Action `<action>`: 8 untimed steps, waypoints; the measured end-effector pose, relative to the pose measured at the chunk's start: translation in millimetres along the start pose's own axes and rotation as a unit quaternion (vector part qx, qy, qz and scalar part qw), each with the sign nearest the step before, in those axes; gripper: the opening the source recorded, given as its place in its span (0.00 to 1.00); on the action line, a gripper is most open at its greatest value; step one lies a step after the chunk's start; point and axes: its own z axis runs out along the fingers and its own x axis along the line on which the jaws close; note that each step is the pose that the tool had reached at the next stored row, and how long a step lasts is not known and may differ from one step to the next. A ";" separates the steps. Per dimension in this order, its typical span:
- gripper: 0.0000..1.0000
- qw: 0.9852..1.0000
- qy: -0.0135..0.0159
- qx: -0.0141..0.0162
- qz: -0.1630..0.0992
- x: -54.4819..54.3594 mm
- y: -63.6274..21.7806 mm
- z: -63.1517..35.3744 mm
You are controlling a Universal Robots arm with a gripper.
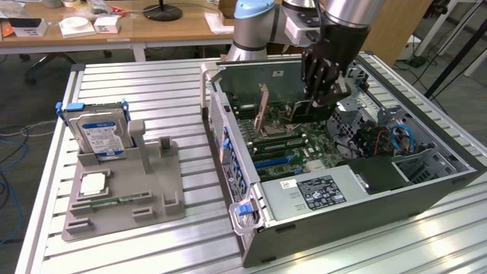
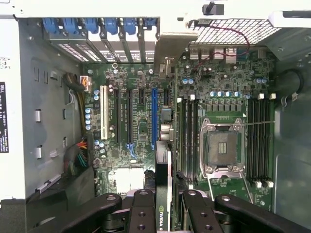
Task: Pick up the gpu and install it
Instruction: 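Insert the gpu into the slot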
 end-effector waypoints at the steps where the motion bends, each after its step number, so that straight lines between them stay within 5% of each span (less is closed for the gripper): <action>1: 0.26 1.000 0.000 0.000 0.000 0.0 0.0 0.3; 8: 0.26 1.000 0.001 0.000 0.000 0.0 0.0 0.7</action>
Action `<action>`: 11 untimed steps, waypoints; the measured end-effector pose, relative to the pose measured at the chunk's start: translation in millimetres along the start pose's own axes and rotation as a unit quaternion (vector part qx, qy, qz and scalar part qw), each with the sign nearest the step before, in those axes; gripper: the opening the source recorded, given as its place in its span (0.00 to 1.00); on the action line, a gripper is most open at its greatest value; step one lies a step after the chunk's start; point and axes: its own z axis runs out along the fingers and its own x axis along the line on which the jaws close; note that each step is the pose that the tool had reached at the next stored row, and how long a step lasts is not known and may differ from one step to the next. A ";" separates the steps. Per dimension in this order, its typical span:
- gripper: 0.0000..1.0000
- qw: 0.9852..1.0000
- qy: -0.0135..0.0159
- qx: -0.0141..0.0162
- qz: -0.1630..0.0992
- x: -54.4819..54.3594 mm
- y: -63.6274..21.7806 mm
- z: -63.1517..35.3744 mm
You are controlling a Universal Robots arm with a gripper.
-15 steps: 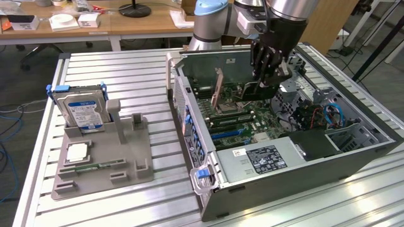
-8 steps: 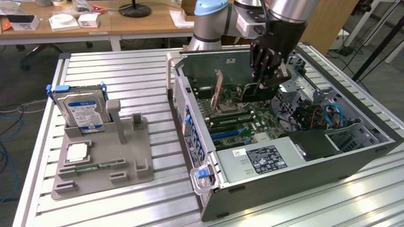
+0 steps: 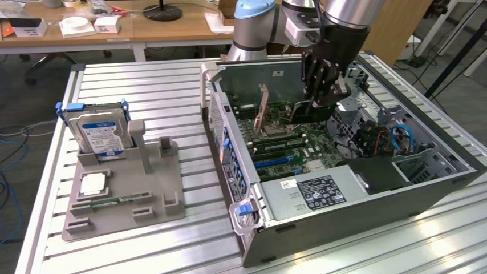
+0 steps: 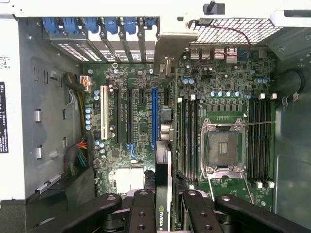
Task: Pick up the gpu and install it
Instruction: 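Insert the gpu into the slot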
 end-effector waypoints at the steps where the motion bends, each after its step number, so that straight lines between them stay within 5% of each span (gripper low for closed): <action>1: 0.26 1.000 0.000 0.000 0.000 0.0 0.0 0.1; 11: 0.26 1.000 0.000 0.000 0.000 1.4 -0.2 7.3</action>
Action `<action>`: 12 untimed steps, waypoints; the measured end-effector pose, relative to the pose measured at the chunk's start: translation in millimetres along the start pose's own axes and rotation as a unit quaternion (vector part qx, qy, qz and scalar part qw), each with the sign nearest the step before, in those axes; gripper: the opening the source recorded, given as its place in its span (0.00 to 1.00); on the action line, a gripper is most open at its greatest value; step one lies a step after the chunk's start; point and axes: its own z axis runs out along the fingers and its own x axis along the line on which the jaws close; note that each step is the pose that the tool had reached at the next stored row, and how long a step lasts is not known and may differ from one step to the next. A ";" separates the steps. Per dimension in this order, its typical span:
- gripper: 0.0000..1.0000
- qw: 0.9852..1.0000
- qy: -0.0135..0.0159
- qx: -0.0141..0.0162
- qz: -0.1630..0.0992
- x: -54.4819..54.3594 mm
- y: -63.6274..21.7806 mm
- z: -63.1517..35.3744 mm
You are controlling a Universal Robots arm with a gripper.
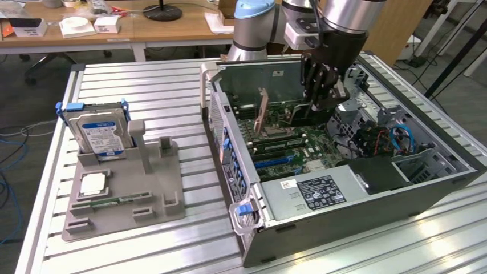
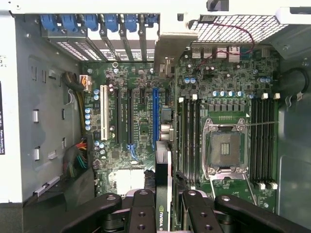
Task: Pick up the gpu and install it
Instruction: 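Insert the gpu into the slot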
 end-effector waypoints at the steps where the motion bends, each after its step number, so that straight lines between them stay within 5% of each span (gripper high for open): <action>1: 0.26 1.000 0.000 0.000 0.000 0.0 0.0 1.2; 12: 0.26 1.000 0.001 0.000 0.000 0.3 -0.3 14.3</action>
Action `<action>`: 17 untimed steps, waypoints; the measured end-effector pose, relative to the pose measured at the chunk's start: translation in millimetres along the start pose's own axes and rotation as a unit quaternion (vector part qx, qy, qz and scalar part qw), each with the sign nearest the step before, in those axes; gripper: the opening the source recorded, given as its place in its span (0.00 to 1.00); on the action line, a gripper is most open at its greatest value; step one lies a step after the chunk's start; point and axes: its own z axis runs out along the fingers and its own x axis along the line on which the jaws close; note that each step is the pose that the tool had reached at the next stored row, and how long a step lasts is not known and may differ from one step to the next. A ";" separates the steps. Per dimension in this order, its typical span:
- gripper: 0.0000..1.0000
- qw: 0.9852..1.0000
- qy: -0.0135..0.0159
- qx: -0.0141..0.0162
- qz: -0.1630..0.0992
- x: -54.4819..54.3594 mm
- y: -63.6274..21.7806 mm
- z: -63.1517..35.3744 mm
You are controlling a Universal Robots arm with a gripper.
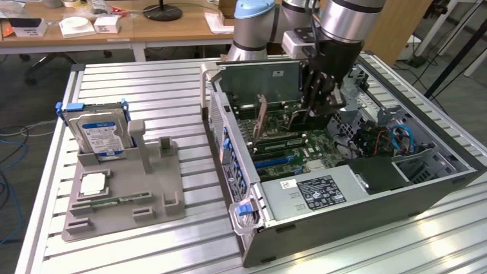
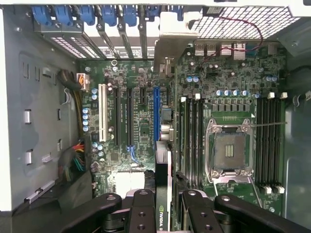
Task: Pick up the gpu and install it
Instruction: 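Insert the gpu into the slot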
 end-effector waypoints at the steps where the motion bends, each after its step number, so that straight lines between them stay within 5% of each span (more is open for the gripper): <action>1: 0.26 1.000 0.000 0.000 0.000 0.0 0.0 0.8; 17: 0.26 1.000 0.000 0.000 0.000 0.3 -0.1 5.4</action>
